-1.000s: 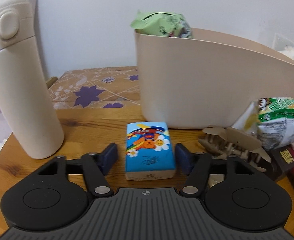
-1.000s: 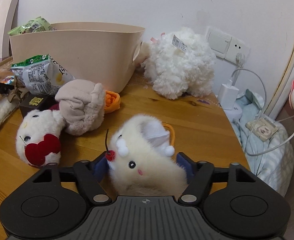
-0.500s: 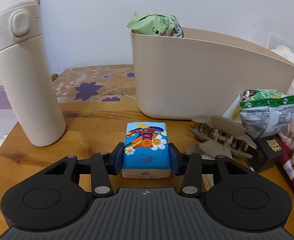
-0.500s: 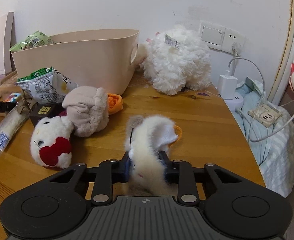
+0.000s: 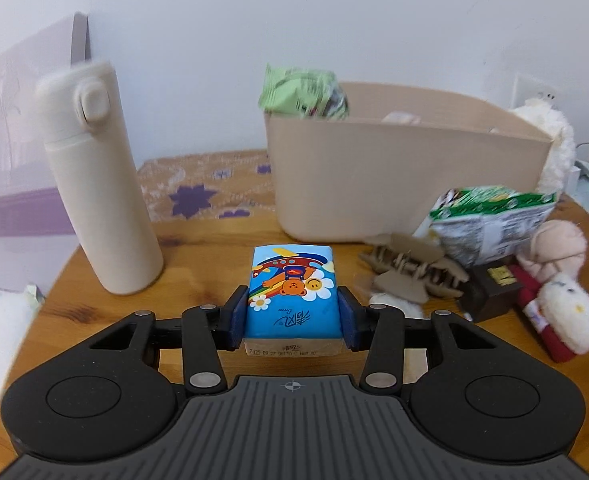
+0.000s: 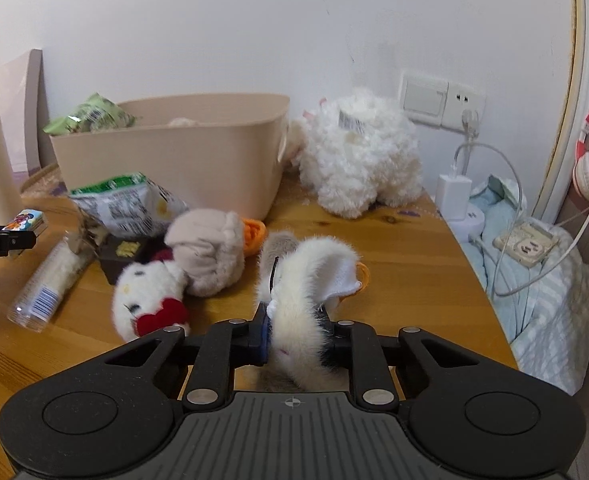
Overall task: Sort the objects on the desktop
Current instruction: 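Lift the cartoon tissue pack and white plush and carry both over the bin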
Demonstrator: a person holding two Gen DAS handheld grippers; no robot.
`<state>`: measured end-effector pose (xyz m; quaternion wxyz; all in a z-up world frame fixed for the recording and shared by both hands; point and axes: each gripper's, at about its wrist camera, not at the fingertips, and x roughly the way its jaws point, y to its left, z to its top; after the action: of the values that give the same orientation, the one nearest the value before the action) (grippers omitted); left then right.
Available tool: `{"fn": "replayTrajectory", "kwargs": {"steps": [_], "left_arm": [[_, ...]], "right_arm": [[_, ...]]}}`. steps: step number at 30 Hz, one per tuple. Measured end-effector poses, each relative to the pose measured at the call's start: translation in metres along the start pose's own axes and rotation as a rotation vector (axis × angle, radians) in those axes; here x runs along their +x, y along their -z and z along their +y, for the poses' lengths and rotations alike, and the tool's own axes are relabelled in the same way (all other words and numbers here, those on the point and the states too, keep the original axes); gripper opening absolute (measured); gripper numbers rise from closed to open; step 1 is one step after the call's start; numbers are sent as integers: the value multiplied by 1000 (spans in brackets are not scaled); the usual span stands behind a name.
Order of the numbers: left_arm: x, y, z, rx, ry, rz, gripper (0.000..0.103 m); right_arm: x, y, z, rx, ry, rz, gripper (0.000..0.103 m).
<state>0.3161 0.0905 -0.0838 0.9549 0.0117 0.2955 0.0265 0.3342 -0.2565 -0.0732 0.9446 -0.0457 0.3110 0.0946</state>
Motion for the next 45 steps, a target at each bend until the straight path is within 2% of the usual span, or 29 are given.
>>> {"fn": "replayTrajectory", "kwargs": {"steps": [10, 19, 21, 25, 28, 31, 37, 41, 45], "left_arm": [[-46, -29, 1, 14, 9, -72, 47], [-75, -72, -11, 86, 2, -173, 47], [-76, -82, -16, 111, 16, -183, 47], [-77, -99, -26, 140, -3, -215, 47], [-73, -113, -35, 173, 1, -236, 47], [-66, -127, -46, 209, -27, -257, 47], [-41, -149, -64, 224, -43, -270, 47], [-15, -159, -74, 204, -17, -225, 47], [17, -163, -83, 174, -15, -171, 47]], "right_arm": [[-24, -23, -5, 7, 31, -67, 19], [-30, -67, -4, -15, 43, -145, 19], [-32, -78, -2, -14, 47, -172, 19], [-34, -100, 3, -6, 41, -218, 19], [-32, -117, 9, -16, 35, -240, 19], [-29, -132, 18, -36, 28, -257, 19], [-10, -154, 34, -75, 24, -264, 19], [10, -163, 44, -104, 57, -266, 19], [35, -170, 46, -92, 21, -232, 19]]}}
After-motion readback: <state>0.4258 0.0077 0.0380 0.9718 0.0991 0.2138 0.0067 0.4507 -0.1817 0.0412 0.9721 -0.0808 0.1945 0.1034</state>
